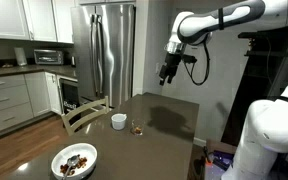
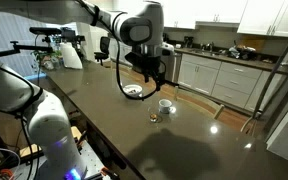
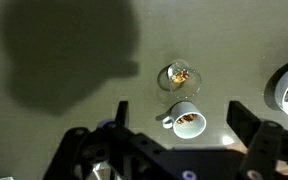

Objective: Pick up the glass cup and pour some of its contents in the bowl

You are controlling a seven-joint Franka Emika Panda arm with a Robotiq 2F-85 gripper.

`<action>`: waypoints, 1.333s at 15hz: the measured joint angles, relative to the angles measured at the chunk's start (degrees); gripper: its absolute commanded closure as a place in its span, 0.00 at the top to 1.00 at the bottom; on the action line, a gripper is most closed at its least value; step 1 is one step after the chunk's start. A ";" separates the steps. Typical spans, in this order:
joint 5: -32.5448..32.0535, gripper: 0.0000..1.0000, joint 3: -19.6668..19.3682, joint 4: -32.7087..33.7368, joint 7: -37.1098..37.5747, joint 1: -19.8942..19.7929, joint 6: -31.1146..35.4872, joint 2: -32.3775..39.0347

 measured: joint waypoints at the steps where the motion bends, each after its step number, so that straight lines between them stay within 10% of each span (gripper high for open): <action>1: 0.00 1.00 0.00 0.00 0.00 0.00 0.00 0.00; 20: 0.64 1.00 0.15 0.97 3.05 -0.07 0.35 1.85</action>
